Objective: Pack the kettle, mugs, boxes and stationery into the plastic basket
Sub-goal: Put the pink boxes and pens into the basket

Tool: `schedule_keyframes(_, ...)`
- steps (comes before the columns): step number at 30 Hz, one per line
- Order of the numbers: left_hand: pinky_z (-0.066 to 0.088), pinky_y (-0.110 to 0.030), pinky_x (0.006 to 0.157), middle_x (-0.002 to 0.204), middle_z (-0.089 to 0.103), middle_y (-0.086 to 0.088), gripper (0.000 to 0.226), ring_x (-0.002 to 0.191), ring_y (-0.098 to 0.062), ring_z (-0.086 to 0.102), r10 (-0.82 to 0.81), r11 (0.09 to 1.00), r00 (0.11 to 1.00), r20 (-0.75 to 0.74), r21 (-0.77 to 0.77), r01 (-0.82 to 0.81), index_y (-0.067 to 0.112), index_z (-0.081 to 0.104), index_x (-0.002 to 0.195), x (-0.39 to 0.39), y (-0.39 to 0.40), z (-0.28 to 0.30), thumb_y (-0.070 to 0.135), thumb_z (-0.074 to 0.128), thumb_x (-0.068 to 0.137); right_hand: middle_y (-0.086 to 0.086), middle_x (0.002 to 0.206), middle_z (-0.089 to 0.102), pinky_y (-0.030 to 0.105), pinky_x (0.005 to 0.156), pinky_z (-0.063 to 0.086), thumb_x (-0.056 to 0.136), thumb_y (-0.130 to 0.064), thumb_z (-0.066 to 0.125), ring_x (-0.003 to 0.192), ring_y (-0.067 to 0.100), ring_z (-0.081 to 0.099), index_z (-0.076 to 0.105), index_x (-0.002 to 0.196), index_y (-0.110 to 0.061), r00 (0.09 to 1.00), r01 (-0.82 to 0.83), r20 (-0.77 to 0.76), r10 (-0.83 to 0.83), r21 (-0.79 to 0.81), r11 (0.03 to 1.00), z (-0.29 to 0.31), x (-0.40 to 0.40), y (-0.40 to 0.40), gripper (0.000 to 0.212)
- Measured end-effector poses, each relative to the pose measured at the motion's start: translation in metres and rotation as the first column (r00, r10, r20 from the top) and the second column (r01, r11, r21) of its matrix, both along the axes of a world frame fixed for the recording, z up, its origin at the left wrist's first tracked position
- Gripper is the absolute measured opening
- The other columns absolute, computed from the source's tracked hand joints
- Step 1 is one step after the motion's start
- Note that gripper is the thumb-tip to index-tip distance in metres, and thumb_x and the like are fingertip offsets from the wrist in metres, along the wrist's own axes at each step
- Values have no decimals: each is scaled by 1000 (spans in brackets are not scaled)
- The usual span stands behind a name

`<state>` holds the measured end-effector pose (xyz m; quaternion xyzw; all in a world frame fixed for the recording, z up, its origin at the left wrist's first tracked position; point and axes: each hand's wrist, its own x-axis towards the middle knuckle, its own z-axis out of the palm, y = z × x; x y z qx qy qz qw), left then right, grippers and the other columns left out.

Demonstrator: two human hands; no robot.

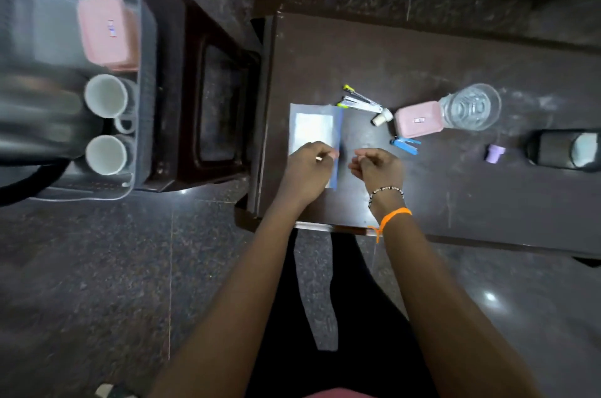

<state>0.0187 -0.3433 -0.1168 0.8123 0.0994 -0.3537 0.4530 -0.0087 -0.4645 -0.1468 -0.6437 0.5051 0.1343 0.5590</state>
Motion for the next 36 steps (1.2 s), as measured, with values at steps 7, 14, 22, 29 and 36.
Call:
schedule_keyframes(7,40,-31,93,114,58,-20,26,105,-32,56,-323,935,938,126,198,295,1,66,100,24,-92,-42,-3,45,85,5,58,51,12,34,39,90,-5,48,34,5,48,55,69,-11,978,143,-151,-141,6,990,-36,-1,-103,23)
schedule_keyframes(14,16,-40,117,158,16,-9,37,144,-31,15,-742,545,669,-25,558,625,2,54,127,61,-122,-93,4,42,92,10,75,61,37,63,46,83,-27,58,59,24,50,62,68,-9,952,38,-303,-40,-10,999,-80,30,-146,24)
schedule_keyframes(22,26,-46,107,142,40,-14,36,133,-40,28,-794,422,607,-26,695,582,-3,53,123,83,-146,-95,2,39,90,-4,46,53,7,38,38,89,-21,56,55,10,45,44,59,-20,959,-26,-281,43,63,998,-82,41,-158,32)
schedule_keyframes(29,18,-41,114,147,35,-10,41,135,-32,28,-686,589,719,113,667,457,5,52,130,85,-130,-91,3,34,93,0,55,48,21,55,38,88,-20,57,53,12,44,44,50,-14,987,-66,-145,69,28,997,-67,33,-146,40)
schedule_keyframes(36,36,-33,108,135,46,-19,38,123,-24,44,-96,992,914,395,114,55,-3,55,124,62,-92,-59,-9,44,88,-7,52,52,19,57,34,87,-16,57,48,0,47,43,53,-19,993,-114,22,117,-85,990,-32,27,-110,37)
